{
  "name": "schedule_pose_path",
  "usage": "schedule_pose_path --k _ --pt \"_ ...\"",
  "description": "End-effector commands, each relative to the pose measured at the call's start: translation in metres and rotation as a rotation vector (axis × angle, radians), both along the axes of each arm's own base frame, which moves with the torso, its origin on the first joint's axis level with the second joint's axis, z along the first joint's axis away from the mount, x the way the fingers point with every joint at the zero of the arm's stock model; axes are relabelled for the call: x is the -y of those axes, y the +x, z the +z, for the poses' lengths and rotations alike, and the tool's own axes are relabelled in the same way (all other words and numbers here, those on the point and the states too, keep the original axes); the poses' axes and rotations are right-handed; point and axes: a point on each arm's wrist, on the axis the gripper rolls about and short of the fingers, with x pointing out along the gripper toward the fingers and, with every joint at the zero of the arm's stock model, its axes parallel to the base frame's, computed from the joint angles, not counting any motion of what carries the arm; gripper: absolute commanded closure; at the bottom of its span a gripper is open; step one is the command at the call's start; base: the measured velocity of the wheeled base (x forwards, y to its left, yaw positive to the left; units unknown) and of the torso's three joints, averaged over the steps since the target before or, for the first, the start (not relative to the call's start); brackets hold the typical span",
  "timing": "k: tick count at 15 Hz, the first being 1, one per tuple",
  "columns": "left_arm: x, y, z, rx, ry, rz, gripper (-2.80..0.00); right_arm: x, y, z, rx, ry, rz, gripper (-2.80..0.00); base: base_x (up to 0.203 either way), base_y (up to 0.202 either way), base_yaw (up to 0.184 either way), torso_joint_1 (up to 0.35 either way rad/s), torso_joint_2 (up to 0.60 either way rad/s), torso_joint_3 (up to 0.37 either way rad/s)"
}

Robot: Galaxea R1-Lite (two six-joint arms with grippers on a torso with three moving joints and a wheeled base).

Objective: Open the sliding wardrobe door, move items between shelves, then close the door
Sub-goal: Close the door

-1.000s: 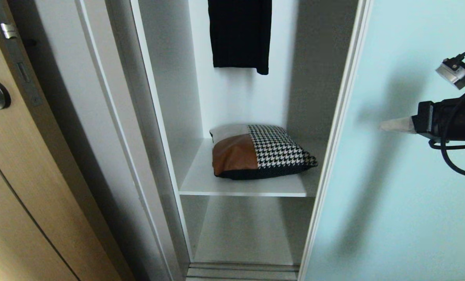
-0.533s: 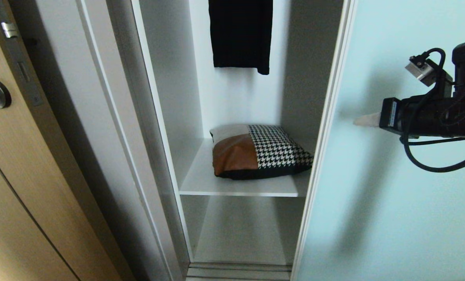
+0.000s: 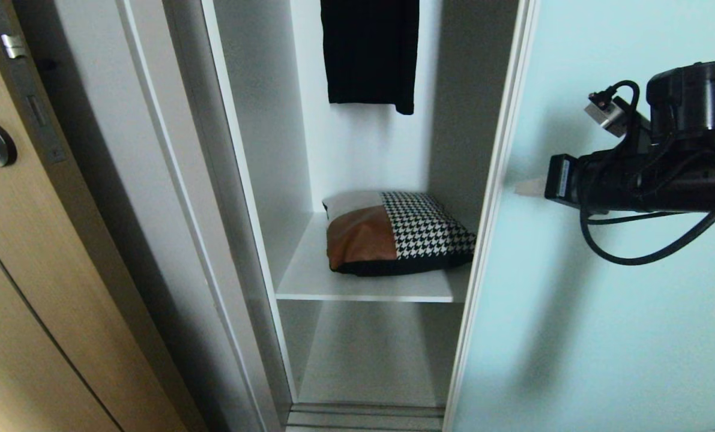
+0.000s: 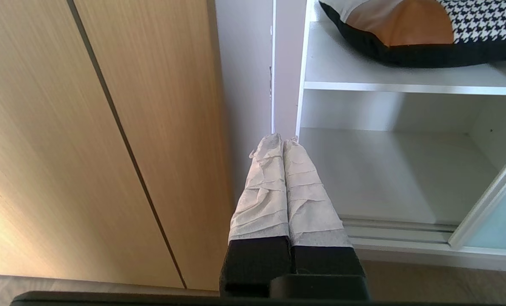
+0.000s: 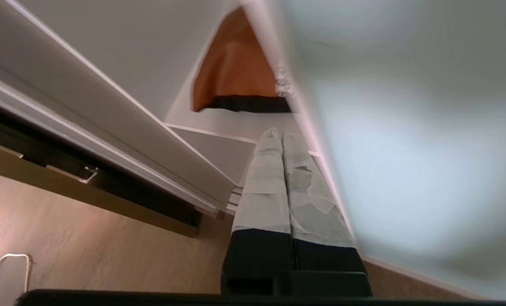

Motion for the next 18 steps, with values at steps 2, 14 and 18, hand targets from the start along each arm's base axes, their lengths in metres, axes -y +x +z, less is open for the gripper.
schedule_pose_path --k 2,14,18 --pt "0.0 0.0 0.0 -0.001 0.0 0.0 0.0 -0.014 0.017 -0.004 -0.011 0.006 -0.053 0.0 0.0 0.0 0.0 0.0 0.0 0.0" --pt "0.0 0.0 0.0 -0.002 0.0 0.0 0.0 -0.004 0.028 0.003 0.006 0.02 -0.111 0.0 0.0 0.0 0.0 0.0 0.0 0.0" --pt "0.0 0.0 0.0 -0.002 0.0 0.0 0.0 -0.001 0.034 -0.002 -0.003 0.018 -0.126 0.0 0.0 0.0 0.0 0.0 0.0 0.0"
